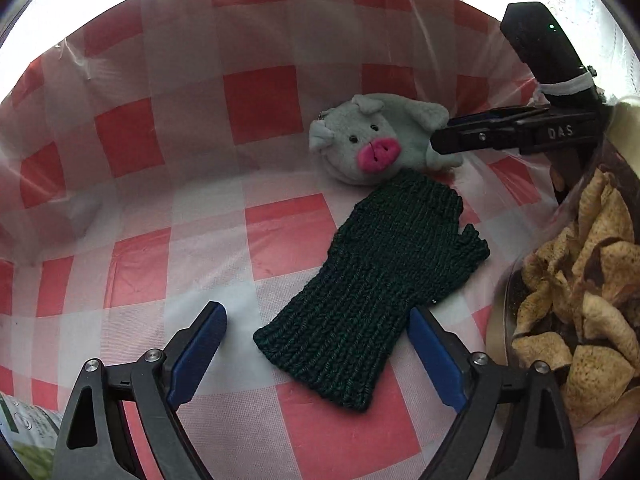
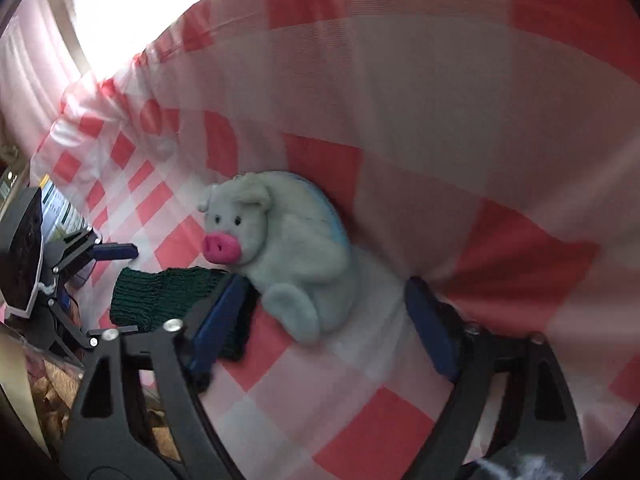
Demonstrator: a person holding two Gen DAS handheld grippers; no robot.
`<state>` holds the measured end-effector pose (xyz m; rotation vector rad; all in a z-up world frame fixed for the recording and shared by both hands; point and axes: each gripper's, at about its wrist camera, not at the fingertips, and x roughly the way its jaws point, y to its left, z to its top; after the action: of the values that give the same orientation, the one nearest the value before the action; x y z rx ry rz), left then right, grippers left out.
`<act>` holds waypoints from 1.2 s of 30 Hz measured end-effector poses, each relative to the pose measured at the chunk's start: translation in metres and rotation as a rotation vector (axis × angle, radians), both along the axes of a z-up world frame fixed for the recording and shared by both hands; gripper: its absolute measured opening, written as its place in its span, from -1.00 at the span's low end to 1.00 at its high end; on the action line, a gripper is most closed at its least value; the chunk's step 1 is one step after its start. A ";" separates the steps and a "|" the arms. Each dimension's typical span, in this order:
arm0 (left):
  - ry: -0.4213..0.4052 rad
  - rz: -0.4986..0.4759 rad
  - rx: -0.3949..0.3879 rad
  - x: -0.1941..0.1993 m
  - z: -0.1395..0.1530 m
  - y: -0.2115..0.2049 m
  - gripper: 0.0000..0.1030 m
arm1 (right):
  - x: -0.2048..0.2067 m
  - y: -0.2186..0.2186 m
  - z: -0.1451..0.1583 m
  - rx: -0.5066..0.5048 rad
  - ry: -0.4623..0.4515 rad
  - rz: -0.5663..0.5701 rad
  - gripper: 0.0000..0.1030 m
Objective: Organize soft objects
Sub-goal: 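Grasp the dark green knit glove with the left tool while the right tool grasps the grey pig plush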
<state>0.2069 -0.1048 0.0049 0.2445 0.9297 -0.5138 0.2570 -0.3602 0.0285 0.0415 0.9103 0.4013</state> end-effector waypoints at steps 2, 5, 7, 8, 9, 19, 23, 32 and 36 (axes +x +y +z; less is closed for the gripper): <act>0.003 0.018 0.005 0.003 -0.001 -0.001 0.89 | 0.000 0.012 -0.001 -0.059 -0.053 0.029 0.85; -0.014 0.021 -0.002 0.000 0.001 0.001 0.40 | -0.006 0.027 -0.003 -0.187 -0.092 0.032 -0.74; -0.040 0.036 -0.016 -0.005 0.006 0.003 -0.13 | -0.015 0.019 -0.002 -0.147 -0.074 -0.017 -0.66; -0.046 0.046 -0.021 -0.009 0.007 0.005 -0.84 | -0.023 0.012 0.000 -0.142 -0.079 -0.059 -0.67; -0.053 0.055 -0.019 -0.014 0.008 0.006 -0.99 | -0.029 0.003 0.002 -0.133 -0.077 -0.104 -0.67; -0.065 0.096 -0.031 -0.094 0.015 0.023 -0.95 | -0.199 -0.045 0.016 -0.073 -0.006 -0.497 -0.67; -0.059 0.113 -0.009 -0.084 0.029 0.016 -0.55 | -0.272 -0.032 0.014 -0.018 -0.019 -0.554 -0.66; 0.080 0.421 -0.254 0.028 0.032 0.024 0.64 | -0.326 -0.016 0.002 0.045 0.010 -0.569 -0.65; 0.148 0.397 -0.228 0.059 0.013 0.000 0.64 | -0.325 -0.009 0.005 0.026 0.014 -0.559 -0.65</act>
<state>0.2658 -0.1051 0.0181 -0.1852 1.0239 -0.2681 -0.0685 -0.3696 0.0339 0.3151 0.8663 -0.1078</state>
